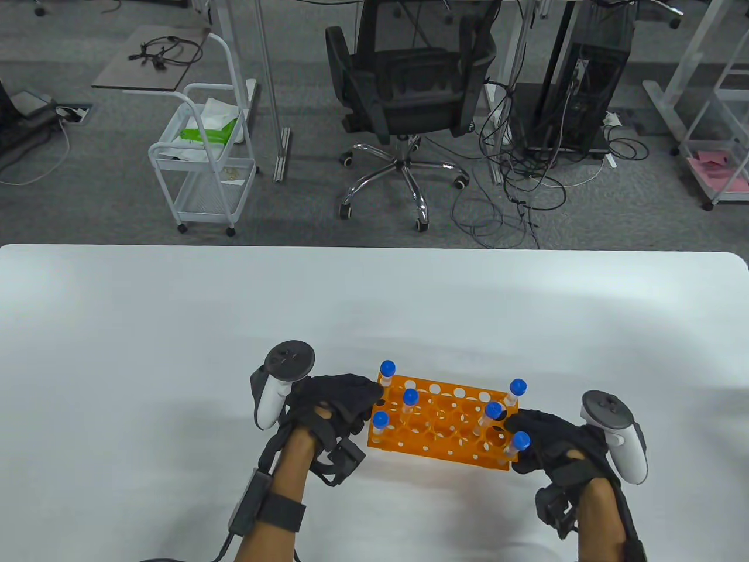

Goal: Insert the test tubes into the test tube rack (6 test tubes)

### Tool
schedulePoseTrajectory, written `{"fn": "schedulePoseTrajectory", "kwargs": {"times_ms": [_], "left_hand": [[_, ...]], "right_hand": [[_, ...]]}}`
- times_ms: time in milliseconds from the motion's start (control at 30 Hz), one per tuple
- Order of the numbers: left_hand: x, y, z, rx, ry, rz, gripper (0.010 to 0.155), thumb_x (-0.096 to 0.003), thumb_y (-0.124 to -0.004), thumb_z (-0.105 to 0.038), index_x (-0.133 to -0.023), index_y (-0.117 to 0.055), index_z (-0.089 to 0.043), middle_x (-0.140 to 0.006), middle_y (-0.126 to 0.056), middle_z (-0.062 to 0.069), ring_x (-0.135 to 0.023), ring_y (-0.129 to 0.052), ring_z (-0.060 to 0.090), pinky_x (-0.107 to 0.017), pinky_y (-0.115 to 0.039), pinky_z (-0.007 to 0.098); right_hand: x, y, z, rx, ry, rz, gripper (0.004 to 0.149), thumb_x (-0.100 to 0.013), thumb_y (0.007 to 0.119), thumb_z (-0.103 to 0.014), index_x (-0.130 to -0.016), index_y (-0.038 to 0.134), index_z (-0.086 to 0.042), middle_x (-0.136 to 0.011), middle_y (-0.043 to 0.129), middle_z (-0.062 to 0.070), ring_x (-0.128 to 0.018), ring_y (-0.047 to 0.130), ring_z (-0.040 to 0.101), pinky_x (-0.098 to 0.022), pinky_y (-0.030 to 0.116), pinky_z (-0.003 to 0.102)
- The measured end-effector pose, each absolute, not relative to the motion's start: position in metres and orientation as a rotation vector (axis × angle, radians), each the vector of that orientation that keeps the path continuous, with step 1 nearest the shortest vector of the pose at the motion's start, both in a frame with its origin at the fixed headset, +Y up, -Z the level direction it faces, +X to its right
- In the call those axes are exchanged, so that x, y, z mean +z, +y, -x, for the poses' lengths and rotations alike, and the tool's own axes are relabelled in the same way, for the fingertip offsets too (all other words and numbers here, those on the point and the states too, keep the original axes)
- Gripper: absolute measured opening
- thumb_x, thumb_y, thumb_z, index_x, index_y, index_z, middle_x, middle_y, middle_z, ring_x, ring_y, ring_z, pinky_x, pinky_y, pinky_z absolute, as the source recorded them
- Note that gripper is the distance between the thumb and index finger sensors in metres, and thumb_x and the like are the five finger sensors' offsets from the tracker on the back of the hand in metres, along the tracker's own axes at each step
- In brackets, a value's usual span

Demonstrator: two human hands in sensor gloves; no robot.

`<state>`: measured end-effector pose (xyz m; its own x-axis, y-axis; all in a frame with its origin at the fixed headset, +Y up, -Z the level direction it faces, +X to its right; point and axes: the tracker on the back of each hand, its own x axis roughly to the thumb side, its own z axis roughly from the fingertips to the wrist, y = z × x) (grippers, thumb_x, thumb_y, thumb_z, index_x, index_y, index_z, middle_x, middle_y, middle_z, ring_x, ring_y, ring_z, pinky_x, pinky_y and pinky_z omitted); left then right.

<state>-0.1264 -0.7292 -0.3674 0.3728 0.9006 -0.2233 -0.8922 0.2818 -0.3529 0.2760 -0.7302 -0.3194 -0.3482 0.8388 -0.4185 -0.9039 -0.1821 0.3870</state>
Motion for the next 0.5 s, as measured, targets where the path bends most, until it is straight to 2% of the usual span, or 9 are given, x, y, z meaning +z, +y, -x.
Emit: {"fn": "schedulePoseTrajectory", "kwargs": {"times_ms": [167,500], "left_hand": [[-0.370,-0.739,0.139,1.243,0.027,0.480,0.040,-0.0424,-0.087,-0.045,-0.068,-0.101,-0.017,-0.045,-0.106,0.004,-0.023,-0.103,0.013,-0.018,-0.089,0.034],[-0.375,-0.752,0.151,1.276,0.076,0.470,0.041,-0.0428,-0.086,-0.045,-0.068,-0.101,-0.017,-0.046,-0.106,0.004,-0.023,-0.102,0.012,-0.018,-0.088,0.034]], "right_hand": [[-0.328,-0.734,-0.265,1.787,0.732,0.129,0.050,-0.055,0.070,-0.051,-0.098,0.073,-0.026,-0.114,0.058,0.014,-0.089,0.087,0.036,-0.062,0.074,0.054],[-0.363,-0.720,-0.251,2.014,0.719,0.195,0.045,-0.054,0.068,-0.052,-0.090,0.080,-0.027,-0.113,0.063,0.010,-0.094,0.081,0.036,-0.064,0.070,0.056]]}}
